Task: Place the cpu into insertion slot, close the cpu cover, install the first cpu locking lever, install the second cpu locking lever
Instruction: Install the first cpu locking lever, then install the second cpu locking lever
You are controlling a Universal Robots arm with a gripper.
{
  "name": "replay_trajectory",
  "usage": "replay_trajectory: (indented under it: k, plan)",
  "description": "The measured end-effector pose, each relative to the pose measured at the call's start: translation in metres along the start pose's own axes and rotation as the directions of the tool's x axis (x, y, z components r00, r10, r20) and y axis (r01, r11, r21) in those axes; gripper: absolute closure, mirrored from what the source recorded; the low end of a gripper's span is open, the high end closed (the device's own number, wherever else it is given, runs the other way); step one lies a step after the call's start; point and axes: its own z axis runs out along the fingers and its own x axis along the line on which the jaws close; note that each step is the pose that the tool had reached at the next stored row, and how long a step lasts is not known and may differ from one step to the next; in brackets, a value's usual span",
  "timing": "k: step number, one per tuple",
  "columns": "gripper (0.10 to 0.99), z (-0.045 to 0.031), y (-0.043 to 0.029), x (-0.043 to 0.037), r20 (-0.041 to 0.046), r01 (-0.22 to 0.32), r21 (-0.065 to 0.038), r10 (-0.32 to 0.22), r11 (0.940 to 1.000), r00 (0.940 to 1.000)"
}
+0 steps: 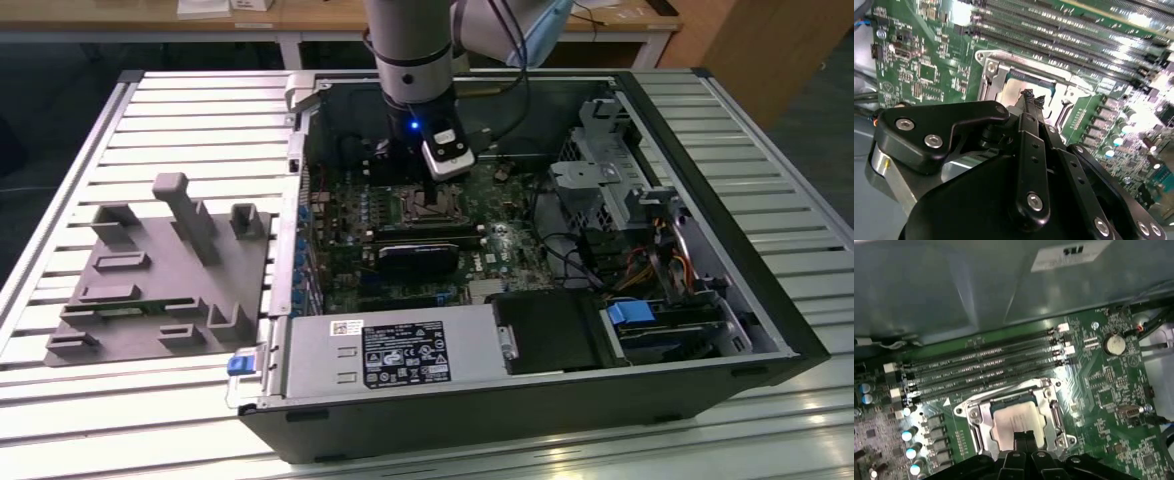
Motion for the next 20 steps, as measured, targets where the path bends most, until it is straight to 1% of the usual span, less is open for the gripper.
replay_trajectory:
  k: [2,18,20]
  plan:
    - [0.984,-0.0002,0.0,0.0,0.0002,0.0,0.001,0.0,1.0,1.0]
    - [0.984,-0.0023,0.0001,-0.0003,0.0003,0.0,0.001,0.0,1.0,1.0]
    - [0.984,-0.0036,0.0001,-0.0005,0.0002,0.0,0.001,0.0,1.0,1.0]
